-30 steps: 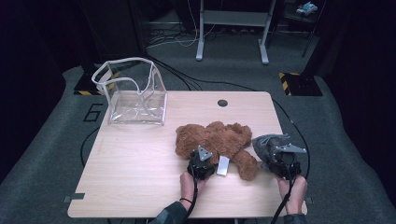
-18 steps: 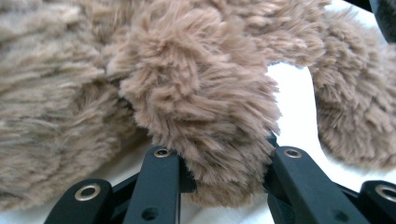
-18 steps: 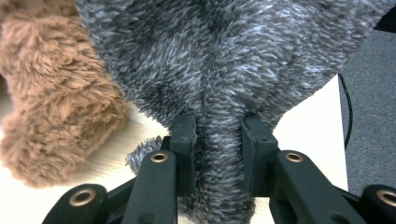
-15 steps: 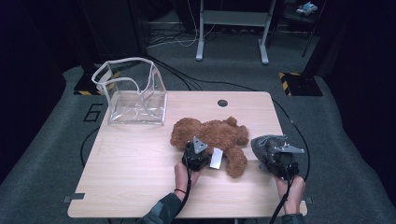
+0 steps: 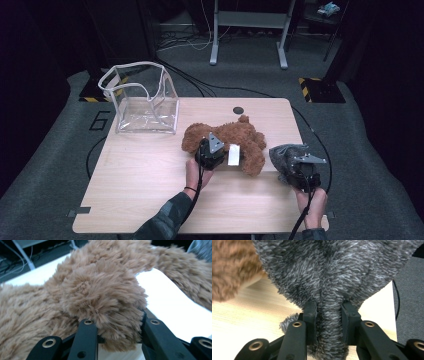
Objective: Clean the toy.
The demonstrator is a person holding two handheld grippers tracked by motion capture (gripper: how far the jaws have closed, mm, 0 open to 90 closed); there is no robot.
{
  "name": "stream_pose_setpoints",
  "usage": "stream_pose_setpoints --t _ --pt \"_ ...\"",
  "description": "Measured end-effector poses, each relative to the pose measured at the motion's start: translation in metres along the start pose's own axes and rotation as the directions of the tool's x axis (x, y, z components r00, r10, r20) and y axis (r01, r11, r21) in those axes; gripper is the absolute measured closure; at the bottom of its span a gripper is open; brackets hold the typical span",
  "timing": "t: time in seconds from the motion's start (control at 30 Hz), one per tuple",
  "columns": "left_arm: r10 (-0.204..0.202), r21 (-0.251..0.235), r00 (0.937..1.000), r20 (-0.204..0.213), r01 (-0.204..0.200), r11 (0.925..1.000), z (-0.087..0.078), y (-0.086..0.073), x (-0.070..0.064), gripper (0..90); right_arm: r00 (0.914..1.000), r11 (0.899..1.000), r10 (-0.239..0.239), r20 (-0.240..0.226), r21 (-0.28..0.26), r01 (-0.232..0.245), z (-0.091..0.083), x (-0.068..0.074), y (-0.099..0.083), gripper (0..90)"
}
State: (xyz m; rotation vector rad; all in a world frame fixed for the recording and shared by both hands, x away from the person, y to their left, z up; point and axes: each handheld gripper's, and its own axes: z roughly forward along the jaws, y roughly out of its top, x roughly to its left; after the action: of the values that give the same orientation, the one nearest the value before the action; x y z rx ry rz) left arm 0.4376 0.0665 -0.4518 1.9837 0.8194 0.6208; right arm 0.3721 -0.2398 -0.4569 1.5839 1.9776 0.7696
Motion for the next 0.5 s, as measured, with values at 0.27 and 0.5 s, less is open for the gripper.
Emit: stream_pose_setpoints --t 0.27,0.5 --pt "0.054 -0.076 0.9977 0.040 -0.051 0.9958 -0.019 0.023 -0.012 73.9 1.0000 1.000 0.001 0.008 -0.007 -0.001 -0.002 -0.002 0.001 69.6" --pt "0.069 -0.120 0.9949 0.074 -0.059 0.9910 -0.035 0.035 -0.023 73.9 1.0000 1.000 0.005 0.007 -0.012 -0.005 -0.004 -0.002 0.003 69.5"
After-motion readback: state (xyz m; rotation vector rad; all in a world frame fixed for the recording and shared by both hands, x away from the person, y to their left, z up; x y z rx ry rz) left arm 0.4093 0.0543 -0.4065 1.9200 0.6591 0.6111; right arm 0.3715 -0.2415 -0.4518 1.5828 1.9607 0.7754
